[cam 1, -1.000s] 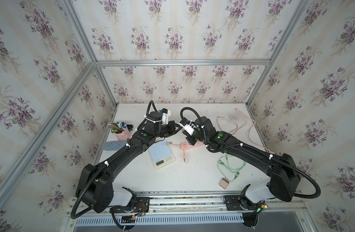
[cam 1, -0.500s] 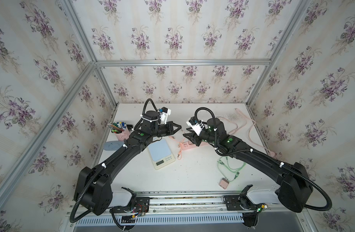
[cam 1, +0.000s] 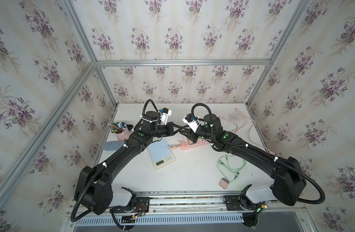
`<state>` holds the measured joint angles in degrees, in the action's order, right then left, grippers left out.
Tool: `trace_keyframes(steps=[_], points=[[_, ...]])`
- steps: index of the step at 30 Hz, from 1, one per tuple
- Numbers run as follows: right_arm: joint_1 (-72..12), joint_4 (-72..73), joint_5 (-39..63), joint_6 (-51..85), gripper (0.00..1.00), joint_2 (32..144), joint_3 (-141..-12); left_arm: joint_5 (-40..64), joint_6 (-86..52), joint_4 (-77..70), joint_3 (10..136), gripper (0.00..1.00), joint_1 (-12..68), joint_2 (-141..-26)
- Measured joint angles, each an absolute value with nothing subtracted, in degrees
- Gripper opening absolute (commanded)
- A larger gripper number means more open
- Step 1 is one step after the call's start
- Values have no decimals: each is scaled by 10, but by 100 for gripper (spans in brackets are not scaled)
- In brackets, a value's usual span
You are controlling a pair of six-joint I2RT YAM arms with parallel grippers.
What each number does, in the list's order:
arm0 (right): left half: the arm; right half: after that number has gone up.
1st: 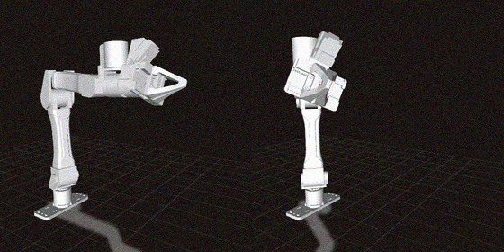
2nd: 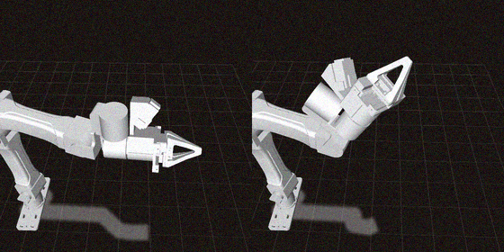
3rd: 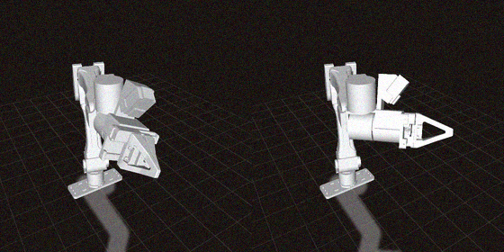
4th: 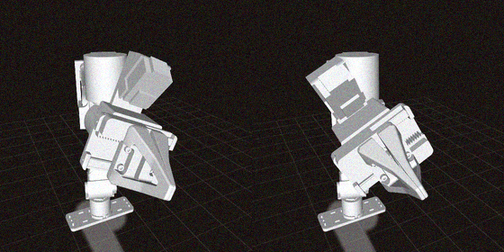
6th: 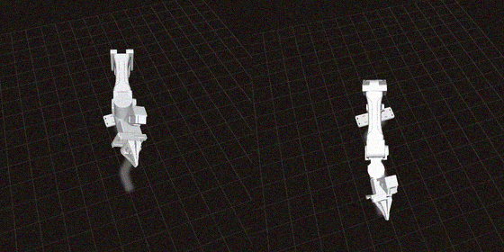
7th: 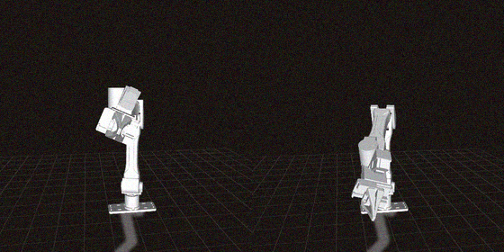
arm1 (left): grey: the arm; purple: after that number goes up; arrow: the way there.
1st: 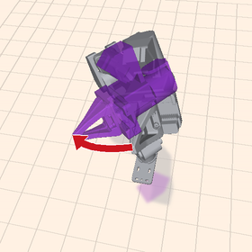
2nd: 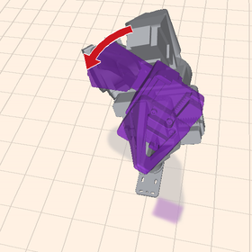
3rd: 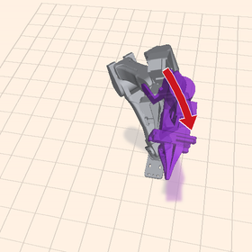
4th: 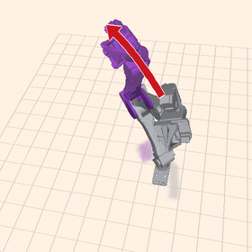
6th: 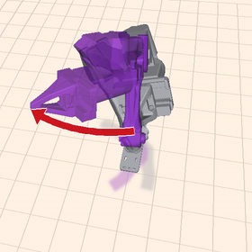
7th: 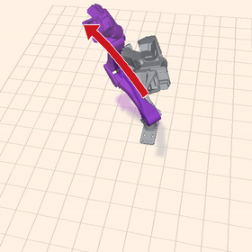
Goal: Charge the electronic scale
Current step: Pick up the charging cable from the center of the board.
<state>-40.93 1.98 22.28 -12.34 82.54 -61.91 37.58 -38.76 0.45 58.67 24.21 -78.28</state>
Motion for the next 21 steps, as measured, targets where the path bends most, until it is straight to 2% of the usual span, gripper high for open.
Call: trace_keyframes(steps=[6, 12, 14, 15, 16, 17, 18, 20, 21], points=[[-419, 15, 194, -142, 5, 827, -614, 378, -401, 8, 583, 0, 237, -782], [-425, 18, 176, -155, 5, 825, -609, 374, -408, 8, 581, 0, 235, -780], [-427, 22, 173, -162, 0, 826, -610, 374, -410, 8, 581, 0, 233, -777], [-427, 23, 171, -165, 0, 828, -612, 373, -410, 8, 581, 4, 232, -776], [-428, 25, 171, -166, 0, 829, -614, 373, -410, 6, 581, 19, 231, -776], [-428, 25, 169, -169, 0, 830, -615, 373, -410, 6, 581, 39, 230, -776], [-429, 26, 169, -169, 0, 830, -616, 376, -410, 6, 582, 50, 229, -776], [-431, 27, 163, -169, 0, 833, -618, 380, -403, 14, 591, 64, 224, -776], [-431, 26, 158, -169, 0, 835, -620, 384, -388, 28, 600, 65, 215, -775]])
